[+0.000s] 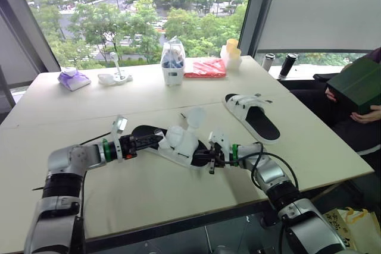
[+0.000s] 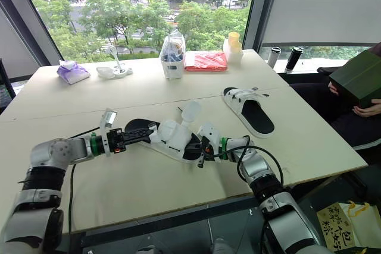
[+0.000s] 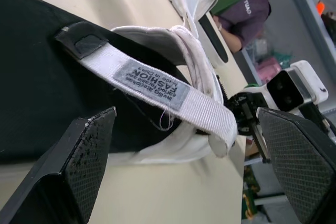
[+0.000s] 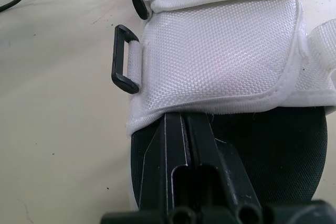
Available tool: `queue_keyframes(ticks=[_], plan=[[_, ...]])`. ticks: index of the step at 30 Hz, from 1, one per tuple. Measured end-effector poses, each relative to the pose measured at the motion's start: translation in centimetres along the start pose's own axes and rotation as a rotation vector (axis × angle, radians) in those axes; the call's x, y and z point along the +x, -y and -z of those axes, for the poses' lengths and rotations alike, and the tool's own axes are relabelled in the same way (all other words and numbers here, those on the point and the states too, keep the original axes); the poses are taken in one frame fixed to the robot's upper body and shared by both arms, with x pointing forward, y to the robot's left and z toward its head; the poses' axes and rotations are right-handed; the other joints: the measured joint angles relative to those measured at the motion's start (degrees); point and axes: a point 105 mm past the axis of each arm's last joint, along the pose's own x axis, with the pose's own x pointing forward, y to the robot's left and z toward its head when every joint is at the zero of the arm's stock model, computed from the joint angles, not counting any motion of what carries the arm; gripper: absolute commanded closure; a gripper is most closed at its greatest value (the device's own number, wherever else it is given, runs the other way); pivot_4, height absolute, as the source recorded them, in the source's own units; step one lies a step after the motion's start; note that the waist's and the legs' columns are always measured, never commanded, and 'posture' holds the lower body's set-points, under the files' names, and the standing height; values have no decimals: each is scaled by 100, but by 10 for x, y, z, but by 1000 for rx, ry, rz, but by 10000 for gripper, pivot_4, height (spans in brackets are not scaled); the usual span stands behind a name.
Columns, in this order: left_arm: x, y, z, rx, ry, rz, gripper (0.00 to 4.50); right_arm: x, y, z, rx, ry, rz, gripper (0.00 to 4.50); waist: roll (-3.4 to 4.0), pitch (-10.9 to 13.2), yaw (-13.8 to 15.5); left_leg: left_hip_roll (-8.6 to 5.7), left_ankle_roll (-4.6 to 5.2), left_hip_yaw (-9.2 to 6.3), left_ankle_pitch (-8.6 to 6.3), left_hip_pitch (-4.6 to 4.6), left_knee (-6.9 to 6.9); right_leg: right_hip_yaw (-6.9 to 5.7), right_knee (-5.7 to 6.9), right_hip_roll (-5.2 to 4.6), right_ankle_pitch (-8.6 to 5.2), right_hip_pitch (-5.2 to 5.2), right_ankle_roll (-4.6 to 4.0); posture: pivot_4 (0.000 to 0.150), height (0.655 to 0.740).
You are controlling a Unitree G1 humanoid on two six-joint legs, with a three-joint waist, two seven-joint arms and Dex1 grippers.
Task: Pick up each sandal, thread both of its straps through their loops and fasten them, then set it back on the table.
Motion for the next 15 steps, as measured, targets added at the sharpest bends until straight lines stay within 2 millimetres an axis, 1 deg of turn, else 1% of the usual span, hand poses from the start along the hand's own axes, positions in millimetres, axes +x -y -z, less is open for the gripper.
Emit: queue_keyframes(ticks=[5,6,8,11,12,14,15], plan=[[20,-4,-7,-23,34,7,257,0,0,0,-1,-1,1,45000,-1,-1,-1,-1,0,0,0,0,2,-2,1,1,0,3,0,1500,7400],[24,-6,-10,-35,50,4,2654,0,0,0,-1,-1,1,45000,-2,-2,-3,-1,1,0,0,0,3,-3,1,1,1,3,1,1500,7400],[29,-11,-14,-46,74,-15,8577,1,0,0,-1,-1,0,45000,-1,-1,-9,-1,1,2,0,0,1,-3,1,1,1,2,2,1500,7400],[29,-16,-18,-59,105,-31,23820,1,0,0,-1,0,0,45000,-2,-1,-8,0,1,1,0,0,0,-3,2,3,1,1,2,1500,7400],[29,-17,-20,-62,116,-30,29549,1,0,0,-2,0,1,45000,-4,0,-7,0,1,1,0,0,1,-4,2,3,1,2,2,1500,7400],[28,-15,-26,-56,138,-22,38533,0,0,0,-1,1,3,45000,-4,0,-7,0,1,2,0,0,1,-4,2,2,1,3,2,1500,7400],[27,-13,-29,-54,148,-14,38533,0,0,0,-1,1,3,45000,-4,0,-8,0,1,2,0,0,1,-3,2,2,1,3,2,1500,7400]])
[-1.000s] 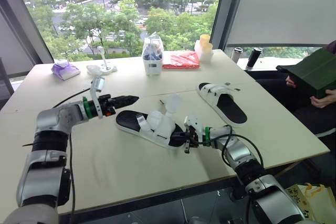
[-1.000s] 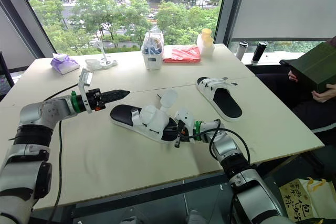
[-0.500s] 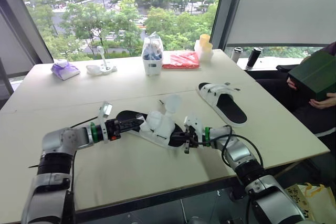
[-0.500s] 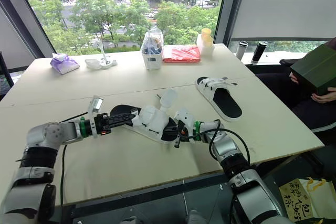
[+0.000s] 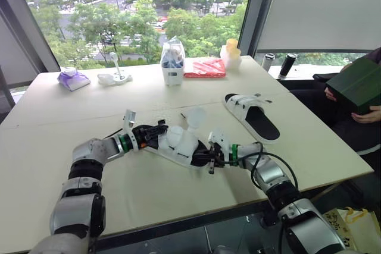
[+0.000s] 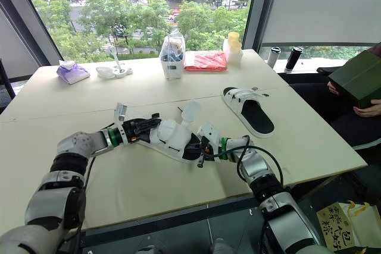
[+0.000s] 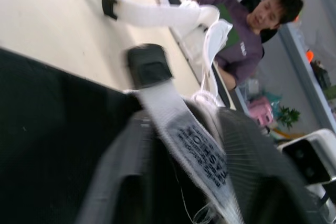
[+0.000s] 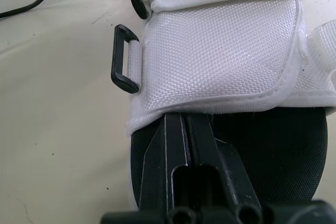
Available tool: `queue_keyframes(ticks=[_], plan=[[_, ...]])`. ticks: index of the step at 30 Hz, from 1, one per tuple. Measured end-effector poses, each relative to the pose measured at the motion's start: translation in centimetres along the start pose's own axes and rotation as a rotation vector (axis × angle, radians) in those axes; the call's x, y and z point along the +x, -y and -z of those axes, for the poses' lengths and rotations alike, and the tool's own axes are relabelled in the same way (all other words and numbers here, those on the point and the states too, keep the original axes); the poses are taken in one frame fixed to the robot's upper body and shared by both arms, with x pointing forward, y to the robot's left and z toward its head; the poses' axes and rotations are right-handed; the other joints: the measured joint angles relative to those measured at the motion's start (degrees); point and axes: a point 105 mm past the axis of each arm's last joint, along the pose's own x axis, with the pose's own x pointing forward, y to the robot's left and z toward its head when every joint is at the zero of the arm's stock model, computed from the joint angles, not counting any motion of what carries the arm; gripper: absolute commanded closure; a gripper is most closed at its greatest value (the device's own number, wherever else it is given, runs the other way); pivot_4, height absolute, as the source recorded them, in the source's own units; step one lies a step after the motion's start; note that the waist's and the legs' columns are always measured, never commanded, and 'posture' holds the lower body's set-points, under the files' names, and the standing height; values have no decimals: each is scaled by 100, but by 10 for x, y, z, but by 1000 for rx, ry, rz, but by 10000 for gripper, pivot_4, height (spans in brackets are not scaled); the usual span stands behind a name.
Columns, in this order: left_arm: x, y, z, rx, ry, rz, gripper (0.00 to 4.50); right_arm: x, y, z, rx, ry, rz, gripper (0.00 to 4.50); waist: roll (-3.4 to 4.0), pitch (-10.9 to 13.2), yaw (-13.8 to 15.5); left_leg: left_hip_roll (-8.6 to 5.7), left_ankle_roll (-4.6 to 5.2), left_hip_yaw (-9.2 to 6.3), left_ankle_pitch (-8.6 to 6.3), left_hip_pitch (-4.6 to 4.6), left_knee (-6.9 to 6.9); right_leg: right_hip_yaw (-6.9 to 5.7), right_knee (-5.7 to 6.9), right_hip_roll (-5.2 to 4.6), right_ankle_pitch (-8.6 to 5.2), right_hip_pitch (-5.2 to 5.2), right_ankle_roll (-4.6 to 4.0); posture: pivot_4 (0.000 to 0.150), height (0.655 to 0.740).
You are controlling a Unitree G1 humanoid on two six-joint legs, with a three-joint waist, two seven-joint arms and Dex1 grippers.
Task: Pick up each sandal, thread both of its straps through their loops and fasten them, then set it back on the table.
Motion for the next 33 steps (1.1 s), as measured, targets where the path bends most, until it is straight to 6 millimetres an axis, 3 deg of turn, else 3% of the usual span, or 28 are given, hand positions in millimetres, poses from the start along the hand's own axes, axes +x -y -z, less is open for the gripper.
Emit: queue_keyframes(ticks=[4,10,14,18,22,30,33], plan=[[-2,8,-6,-1,22,42,38533,0,0,0,-2,2,1,45000,0,0,-2,0,0,0,0,-1,-1,0,0,0,0,-2,0,1500,7400],[-13,42,-17,62,26,190,38533,0,0,0,-1,1,1,45000,1,1,2,0,0,-1,0,-1,-2,0,0,0,0,-1,0,1500,7400],[-9,71,-23,115,6,298,38533,0,0,0,-1,1,5,45000,1,1,4,0,0,-1,0,0,0,0,0,-1,0,1,-1,1500,7400],[4,84,-23,152,-23,340,38533,0,0,0,-1,1,4,45000,0,1,-1,0,0,0,0,0,0,1,-1,-1,-1,0,-1,1500,7400],[22,77,-20,179,-66,320,38533,1,-1,0,0,4,4,45000,0,0,-6,0,0,1,0,-1,0,0,-1,1,-1,-1,-1,1500,7400],[46,45,-21,218,-78,191,38533,1,-2,0,-2,11,17,45000,-2,0,-5,0,5,3,-3,-2,-2,-1,-1,4,-1,-6,0,1500,7400],[52,31,-12,242,-96,120,38533,1,-3,0,-4,15,26,45000,-2,0,-9,1,5,4,-3,-2,-3,0,-1,3,-1,-6,0,1500,7400]])
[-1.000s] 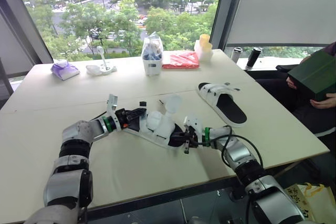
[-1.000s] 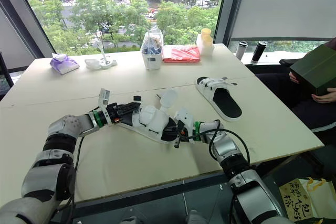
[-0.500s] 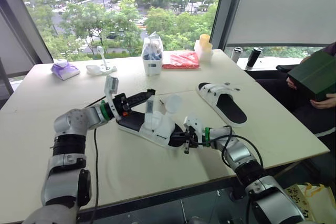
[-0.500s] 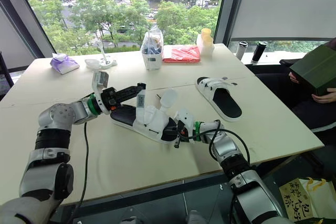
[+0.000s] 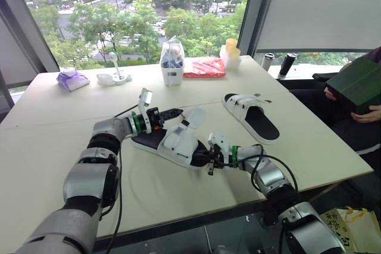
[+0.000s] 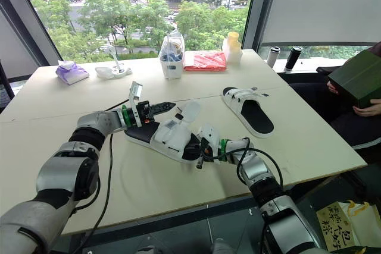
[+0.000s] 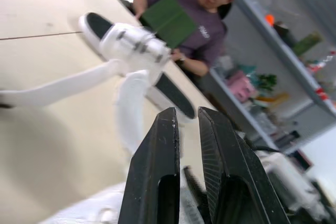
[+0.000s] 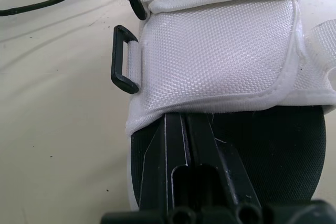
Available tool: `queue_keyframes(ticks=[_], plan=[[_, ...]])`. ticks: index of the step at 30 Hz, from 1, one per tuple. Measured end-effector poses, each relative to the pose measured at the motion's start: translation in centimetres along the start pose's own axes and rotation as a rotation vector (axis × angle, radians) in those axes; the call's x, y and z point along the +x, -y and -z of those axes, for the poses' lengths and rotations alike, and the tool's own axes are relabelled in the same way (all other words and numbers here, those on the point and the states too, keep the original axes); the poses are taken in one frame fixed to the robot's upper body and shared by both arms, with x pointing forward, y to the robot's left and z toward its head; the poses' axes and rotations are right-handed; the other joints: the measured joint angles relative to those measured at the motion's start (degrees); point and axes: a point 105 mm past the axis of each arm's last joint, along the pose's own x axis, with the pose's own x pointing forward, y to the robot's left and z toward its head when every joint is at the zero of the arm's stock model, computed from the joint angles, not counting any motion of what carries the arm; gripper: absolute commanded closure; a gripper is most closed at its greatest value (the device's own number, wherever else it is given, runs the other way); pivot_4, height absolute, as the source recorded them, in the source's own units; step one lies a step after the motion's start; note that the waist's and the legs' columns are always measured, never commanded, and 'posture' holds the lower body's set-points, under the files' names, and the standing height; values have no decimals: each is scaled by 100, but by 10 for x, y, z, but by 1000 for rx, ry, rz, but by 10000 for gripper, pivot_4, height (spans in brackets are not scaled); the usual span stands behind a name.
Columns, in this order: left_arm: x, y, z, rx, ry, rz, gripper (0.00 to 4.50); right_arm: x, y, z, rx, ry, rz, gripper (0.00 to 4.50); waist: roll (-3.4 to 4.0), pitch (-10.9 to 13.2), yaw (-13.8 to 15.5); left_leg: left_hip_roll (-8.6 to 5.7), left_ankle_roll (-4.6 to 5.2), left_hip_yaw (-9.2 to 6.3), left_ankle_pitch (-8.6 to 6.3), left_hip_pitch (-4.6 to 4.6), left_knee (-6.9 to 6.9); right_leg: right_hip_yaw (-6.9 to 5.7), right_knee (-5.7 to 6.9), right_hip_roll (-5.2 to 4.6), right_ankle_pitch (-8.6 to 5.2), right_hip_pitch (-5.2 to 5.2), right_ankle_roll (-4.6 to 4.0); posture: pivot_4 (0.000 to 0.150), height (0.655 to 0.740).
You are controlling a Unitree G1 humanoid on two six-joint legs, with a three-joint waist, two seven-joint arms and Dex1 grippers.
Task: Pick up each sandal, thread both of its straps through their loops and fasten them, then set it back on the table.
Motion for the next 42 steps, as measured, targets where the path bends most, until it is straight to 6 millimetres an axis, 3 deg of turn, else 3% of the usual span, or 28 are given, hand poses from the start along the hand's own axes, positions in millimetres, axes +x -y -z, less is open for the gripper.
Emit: queue_keyframes(ticks=[4,7,10,14,19,24,32,35,40,42], plan=[[3,-15,18,7,-37,-87,38533,0,-1,0,-2,6,13,45000,-4,2,0,1,1,0,-1,-2,-2,-1,0,1,0,-2,1,1500,7400],[4,-10,3,0,10,-70,38533,0,-1,0,-4,9,21,45000,-10,6,2,1,1,-1,-1,-4,-1,-3,0,0,1,-4,1,1500,7400],[1,-1,-18,54,42,-37,30906,0,-2,0,-3,9,23,45000,-6,4,-1,1,1,0,-1,-1,-3,-3,0,-1,0,0,2,1500,7400],[-2,3,-15,120,-28,6,11329,0,-2,0,-3,9,25,45000,-7,4,3,1,1,0,-1,-1,-2,-3,0,0,1,0,2,1500,7400],[-1,4,-2,276,-191,18,11329,0,-2,0,-3,11,25,45000,-8,5,1,3,1,0,-1,-2,-2,-3,0,1,0,-1,1,1500,7400],[7,11,-11,378,-239,15,11329,1,-2,0,0,13,26,45000,-9,5,-10,4,2,1,-2,-2,-2,-3,0,1,0,-2,1,1500,7400],[14,9,5,401,-347,5,11329,3,-5,0,5,27,44,45000,-7,5,-58,4,15,2,-9,-5,-3,-3,0,3,0,-4,3,1500,7400],[16,8,6,417,-355,-6,19822,3,-6,-1,9,25,46,45000,-8,5,-61,4,17,2,-10,-4,-3,-3,0,3,-1,-4,4,1500,7400],[18,7,5,428,-342,-19,44184,4,-6,-1,12,26,49,45000,-8,5,-69,5,17,2,-10,-4,-3,-3,0,3,-1,-4,4,1500,7400],[17,7,4,429,-341,-13,44184,4,-6,-1,12,27,49,45000,-7,5,-76,5,17,2,-10,-3,-3,-3,0,3,-1,-4,4,1500,7400]])
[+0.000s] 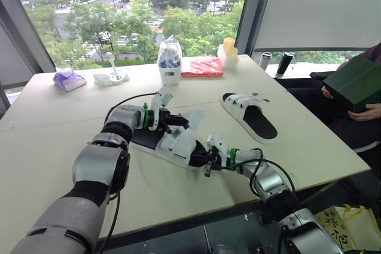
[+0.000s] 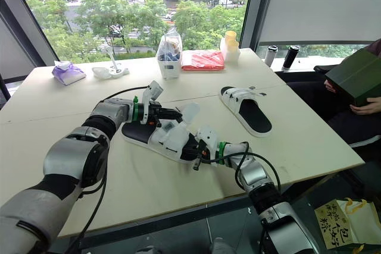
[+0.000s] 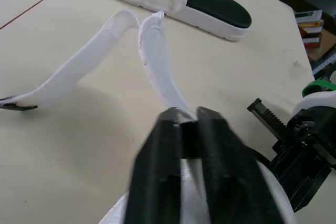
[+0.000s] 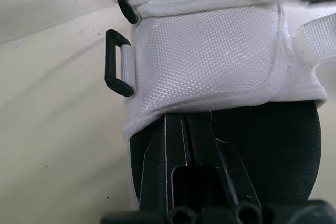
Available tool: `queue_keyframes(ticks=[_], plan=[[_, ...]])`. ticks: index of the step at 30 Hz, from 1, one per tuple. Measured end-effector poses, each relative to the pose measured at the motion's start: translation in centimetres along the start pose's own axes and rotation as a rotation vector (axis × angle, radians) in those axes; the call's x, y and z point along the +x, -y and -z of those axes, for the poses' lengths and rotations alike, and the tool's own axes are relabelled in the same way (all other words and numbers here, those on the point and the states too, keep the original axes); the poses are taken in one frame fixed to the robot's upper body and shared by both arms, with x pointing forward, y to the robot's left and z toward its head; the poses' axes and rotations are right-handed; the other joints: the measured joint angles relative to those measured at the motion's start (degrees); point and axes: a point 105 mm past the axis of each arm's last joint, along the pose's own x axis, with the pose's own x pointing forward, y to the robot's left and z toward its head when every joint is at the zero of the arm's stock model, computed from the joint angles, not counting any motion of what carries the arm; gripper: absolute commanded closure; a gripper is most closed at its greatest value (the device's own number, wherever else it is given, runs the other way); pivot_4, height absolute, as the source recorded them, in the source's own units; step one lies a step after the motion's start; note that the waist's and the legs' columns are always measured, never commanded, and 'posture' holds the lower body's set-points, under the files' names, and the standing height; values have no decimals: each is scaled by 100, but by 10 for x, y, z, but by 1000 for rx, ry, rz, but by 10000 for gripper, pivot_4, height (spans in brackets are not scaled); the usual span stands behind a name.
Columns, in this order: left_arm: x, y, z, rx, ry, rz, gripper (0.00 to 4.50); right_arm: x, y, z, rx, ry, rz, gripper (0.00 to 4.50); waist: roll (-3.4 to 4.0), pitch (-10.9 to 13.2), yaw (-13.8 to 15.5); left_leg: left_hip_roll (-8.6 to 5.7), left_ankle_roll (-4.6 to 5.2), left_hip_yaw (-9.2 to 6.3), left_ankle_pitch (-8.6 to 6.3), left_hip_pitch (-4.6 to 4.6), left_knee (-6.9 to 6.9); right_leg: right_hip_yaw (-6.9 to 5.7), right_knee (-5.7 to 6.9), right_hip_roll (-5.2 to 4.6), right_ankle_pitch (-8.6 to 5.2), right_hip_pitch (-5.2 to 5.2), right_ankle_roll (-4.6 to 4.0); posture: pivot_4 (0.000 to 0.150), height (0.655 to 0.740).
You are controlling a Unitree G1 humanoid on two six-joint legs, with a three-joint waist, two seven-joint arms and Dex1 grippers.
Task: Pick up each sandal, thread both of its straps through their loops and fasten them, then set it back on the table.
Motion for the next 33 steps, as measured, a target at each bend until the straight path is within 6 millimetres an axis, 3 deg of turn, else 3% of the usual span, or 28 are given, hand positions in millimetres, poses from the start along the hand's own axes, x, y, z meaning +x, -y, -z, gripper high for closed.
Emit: queue_keyframes(ticks=[7,14,18,26,33], plan=[[-9,-2,-3,-20,29,1,44184,1,0,-1,0,0,-6,45000,0,0,-21,0,0,0,0,0,0,0,0,0,0,0,0,1500,7400],[-30,-1,-36,-82,176,41,44184,2,0,-1,1,0,-14,45000,-1,2,-50,0,0,0,0,0,0,0,0,0,0,0,1,1500,7400],[-37,-5,-41,-90,215,13,44184,3,0,-1,3,-2,-17,45000,0,2,-49,0,0,-1,0,1,1,0,3,0,0,1,1,1500,7400],[-25,-16,-37,-115,239,-101,44184,3,0,-1,5,-2,-17,45000,0,2,-51,0,1,0,0,4,2,1,7,1,3,3,5,1500,7400],[-9,-26,-6,-130,169,-211,44184,4,0,-1,7,-1,-12,45000,1,1,-52,1,1,0,0,7,2,1,10,3,11,5,19,1500,7400]])
